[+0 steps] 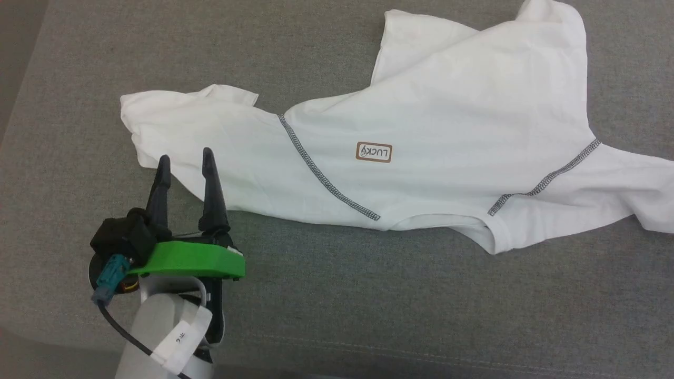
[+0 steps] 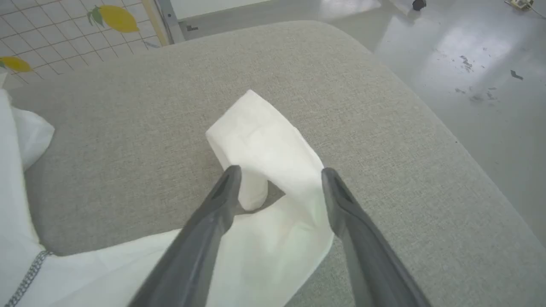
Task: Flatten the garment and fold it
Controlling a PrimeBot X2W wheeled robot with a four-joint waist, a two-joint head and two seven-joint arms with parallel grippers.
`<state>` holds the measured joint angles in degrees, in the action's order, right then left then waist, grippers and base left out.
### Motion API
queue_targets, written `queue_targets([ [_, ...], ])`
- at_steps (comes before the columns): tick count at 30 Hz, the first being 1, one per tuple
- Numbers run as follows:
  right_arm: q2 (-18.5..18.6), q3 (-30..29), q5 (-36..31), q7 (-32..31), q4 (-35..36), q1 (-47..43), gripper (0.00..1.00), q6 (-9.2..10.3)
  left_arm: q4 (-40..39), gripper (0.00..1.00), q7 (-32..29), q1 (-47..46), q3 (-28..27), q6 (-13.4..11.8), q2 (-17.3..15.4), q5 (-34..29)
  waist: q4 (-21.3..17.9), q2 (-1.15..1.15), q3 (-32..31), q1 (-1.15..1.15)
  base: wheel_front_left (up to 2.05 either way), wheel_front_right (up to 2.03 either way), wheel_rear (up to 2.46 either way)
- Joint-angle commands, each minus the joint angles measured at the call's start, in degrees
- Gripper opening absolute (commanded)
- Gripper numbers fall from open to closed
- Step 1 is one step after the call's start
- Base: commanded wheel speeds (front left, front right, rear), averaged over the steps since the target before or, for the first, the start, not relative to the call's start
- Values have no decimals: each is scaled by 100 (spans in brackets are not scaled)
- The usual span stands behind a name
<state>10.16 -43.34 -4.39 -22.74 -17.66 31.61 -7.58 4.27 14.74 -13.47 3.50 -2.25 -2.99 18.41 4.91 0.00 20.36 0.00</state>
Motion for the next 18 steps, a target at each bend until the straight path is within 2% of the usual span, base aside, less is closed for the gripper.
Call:
queue_targets([
  [1,52,31,-76,191,30,20,100,9,36,100,26,-55,0,33,12,-101,-4,0,-63,0,0,0,0],
  [5,-9,187,-50,712,413,-259,100,9,150,100,26,42,20,45,12,-114,-5,0,-315,0,0,0,0],
  [9,-130,913,210,1275,1035,-920,100,9,349,100,-32,255,122,24,12,-76,-84,0,-628,0,0,0,0],
  [12,-250,1497,514,1557,1514,-1540,100,9,529,100,-368,431,210,-126,12,-61,-172,0,-820,0,0,0,0],
  [18,-607,2117,918,1676,2263,-2526,100,9,764,100,-1272,650,389,-386,12,273,-311,0,-1019,0,0,0,0],
])
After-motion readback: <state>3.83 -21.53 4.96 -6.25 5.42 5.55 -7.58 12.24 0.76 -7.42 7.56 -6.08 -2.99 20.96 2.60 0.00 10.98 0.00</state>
